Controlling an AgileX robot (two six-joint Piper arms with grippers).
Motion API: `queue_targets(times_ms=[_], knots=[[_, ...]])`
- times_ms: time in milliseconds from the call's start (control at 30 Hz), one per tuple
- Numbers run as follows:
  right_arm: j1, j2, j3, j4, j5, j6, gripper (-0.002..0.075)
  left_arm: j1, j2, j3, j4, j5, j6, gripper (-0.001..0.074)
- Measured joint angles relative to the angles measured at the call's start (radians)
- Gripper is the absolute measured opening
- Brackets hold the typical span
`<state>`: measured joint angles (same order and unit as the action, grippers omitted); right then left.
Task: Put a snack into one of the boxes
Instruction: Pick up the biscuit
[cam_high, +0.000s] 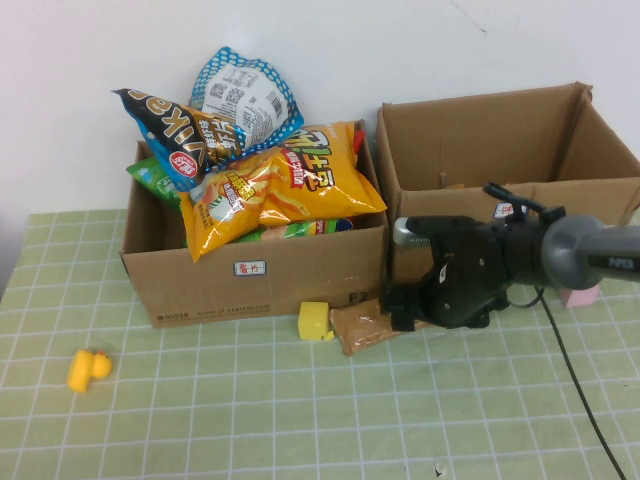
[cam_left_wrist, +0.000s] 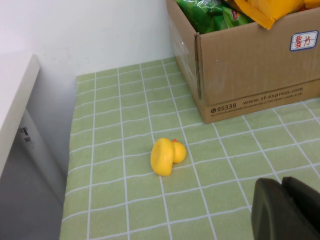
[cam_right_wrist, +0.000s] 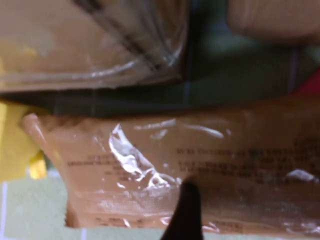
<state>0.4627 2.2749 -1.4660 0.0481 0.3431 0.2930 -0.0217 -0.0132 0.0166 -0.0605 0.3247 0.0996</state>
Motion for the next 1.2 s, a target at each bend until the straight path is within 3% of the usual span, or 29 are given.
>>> queue_targets(times_ms=[300, 400, 600, 1000, 1200], knots=[[0.0, 0.017, 0.0, 0.06, -0.061, 0.001, 0.057, 0.0, 0.0, 0.0, 0.0, 0.0, 0.0, -0.0002], [0.002, 0.012, 0.0, 0.061, -0.061, 0.001, 0.0472, 0.0, 0.0, 0.0, 0.0, 0.0, 0.0, -0.0002], [0.002, -0.035, 0.0, 0.044, -0.037, -0.001, 0.0138, 0.0, 0.0, 0.0, 0.0, 0.0, 0.0, -0.0002], [0.002, -0.298, 0.007, -0.086, 0.27, -0.17, 0.0138, 0.0, 0.0, 0.0, 0.0, 0.0, 0.0, -0.0002], [0.002, -0.467, 0.016, -0.109, 0.281, -0.217, 0.0138, 0.0, 0.0, 0.0, 0.0, 0.0, 0.0, -0.0002]])
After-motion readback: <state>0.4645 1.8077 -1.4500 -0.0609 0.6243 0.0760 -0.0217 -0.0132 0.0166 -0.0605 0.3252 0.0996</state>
